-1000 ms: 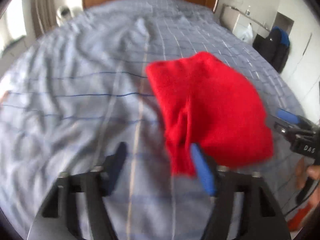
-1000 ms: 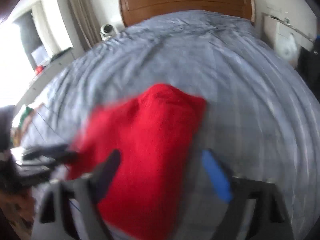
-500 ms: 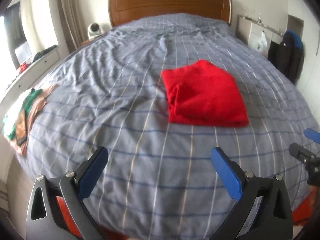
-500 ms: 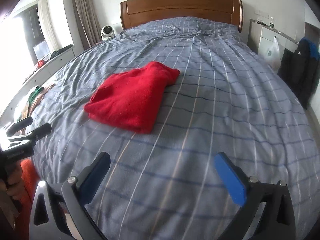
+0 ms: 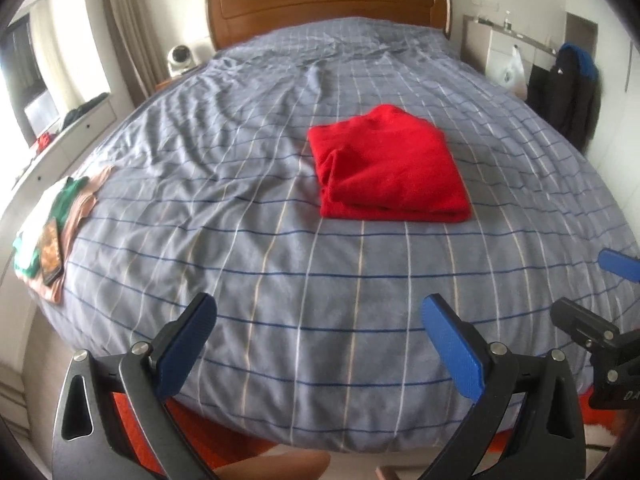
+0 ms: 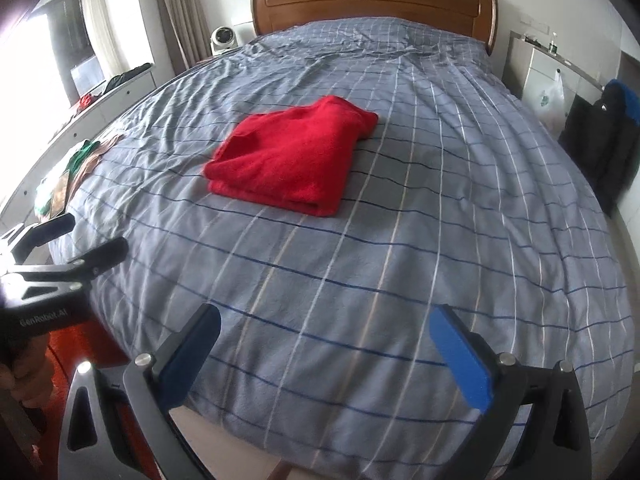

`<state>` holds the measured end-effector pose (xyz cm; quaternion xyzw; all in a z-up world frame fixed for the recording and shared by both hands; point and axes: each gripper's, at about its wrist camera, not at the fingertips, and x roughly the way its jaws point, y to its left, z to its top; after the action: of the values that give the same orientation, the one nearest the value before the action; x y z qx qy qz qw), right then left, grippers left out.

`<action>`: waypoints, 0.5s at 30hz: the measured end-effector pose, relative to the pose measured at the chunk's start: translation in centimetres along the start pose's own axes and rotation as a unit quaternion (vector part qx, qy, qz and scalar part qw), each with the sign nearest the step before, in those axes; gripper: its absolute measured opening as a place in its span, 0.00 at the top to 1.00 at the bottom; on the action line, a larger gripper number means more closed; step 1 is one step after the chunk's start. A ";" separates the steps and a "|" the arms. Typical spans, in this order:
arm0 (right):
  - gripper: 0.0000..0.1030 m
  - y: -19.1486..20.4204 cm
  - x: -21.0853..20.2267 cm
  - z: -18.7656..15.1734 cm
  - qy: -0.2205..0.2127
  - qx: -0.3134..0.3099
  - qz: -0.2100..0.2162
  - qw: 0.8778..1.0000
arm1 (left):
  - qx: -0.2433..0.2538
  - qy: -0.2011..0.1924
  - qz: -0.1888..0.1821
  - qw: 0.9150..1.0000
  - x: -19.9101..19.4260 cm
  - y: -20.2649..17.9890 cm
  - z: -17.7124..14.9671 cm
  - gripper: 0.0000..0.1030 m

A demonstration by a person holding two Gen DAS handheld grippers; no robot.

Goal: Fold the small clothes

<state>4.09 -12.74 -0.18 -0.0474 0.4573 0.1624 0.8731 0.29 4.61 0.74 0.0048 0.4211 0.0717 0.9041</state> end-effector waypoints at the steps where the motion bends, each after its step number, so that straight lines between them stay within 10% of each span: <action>1: 0.01 0.3 -0.3 0.1 -0.003 -0.004 -0.001 1.000 | 0.000 -0.001 -0.001 1.000 -0.3 0.0 0.0 0.00; 15: 0.01 2.3 -2.1 -0.2 0.009 -0.113 -0.012 0.993 | 0.052 -0.017 0.013 0.998 -2.2 0.8 -0.1 0.00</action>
<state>2.13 -11.12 1.54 -0.1528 0.4432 0.2019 0.8599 -1.29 5.13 2.41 0.0582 0.4084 0.0614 0.9089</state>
